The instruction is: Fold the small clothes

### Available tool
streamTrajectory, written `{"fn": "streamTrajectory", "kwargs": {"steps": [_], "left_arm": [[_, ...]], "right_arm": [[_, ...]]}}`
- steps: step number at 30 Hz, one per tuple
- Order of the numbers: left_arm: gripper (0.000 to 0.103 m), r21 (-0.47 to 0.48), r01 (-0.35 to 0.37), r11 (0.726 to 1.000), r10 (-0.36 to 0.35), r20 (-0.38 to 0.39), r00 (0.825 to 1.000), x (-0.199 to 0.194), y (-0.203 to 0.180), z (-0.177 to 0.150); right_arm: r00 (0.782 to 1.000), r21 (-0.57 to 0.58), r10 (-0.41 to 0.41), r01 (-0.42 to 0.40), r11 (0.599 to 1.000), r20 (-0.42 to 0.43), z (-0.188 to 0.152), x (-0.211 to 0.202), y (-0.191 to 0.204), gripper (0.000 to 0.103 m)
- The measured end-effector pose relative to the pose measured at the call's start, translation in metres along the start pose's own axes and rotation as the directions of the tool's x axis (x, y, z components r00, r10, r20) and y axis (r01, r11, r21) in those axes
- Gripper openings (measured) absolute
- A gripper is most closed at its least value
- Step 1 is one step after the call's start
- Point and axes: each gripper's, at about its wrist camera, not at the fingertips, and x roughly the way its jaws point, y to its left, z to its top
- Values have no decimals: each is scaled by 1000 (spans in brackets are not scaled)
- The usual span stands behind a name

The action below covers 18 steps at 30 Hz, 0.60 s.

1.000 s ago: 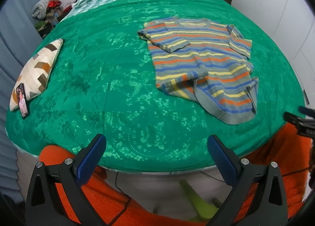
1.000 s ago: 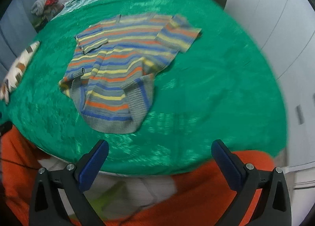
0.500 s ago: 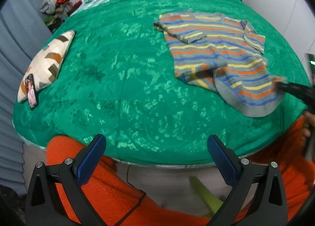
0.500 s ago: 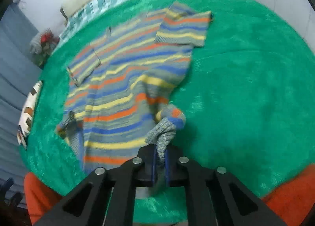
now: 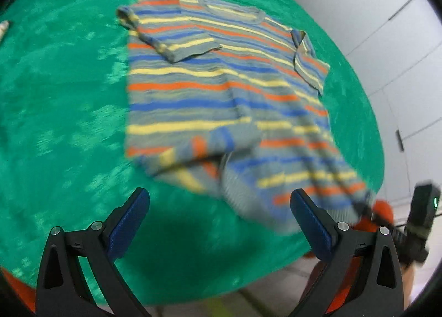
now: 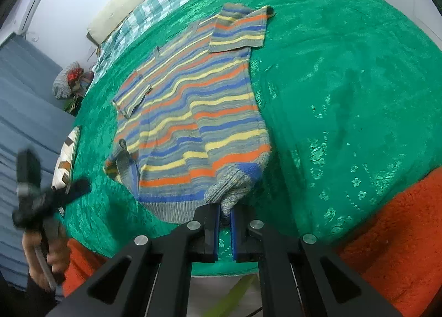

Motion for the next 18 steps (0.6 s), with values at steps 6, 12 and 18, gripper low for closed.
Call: {"fn": "streamTrajectory", "kwargs": {"steps": [6, 12, 18], "left_arm": [[4, 60, -129, 990, 130, -7, 992, 50, -27, 3], [1, -58, -20, 998, 26, 95, 995, -22, 13, -50], [20, -94, -137, 986, 130, -81, 988, -41, 62, -121]], "right_arm": [[1000, -18, -11, 11, 1000, 19, -4, -5, -1, 6], [999, 11, 2, -2, 1000, 35, -2, -20, -11, 6], [1000, 35, -11, 12, 999, -28, -2, -17, -23, 6]]}}
